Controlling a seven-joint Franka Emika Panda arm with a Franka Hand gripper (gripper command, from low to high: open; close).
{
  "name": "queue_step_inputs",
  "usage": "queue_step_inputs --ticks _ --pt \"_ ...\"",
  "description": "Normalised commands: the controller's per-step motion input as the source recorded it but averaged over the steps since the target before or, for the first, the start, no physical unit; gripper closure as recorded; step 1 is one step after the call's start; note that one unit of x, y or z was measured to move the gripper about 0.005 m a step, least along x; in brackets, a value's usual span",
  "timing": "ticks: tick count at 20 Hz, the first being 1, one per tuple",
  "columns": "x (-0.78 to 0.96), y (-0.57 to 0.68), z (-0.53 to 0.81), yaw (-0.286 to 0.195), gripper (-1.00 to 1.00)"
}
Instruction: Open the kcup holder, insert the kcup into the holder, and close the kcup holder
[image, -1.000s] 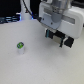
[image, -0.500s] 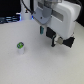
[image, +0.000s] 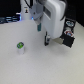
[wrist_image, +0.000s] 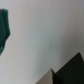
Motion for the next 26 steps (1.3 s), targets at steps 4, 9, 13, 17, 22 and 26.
queue_step_inputs --ticks 4,9,13,17,22,26 --pt "-0.33 -0.47 0.00 -0.229 -1.00" --pt "-0.27 -0.51 -0.09 -0.241 -1.00" --pt "-0.32 -0.50 -0.25 -0.252 -1.00" --pt "-0.37 -0.50 -0.34 -0.261 -1.00" --pt "-0.33 -0.52 -0.45 -0.249 -1.00" --pt "-0.31 -0.49 -0.52 -0.213 -1.00"
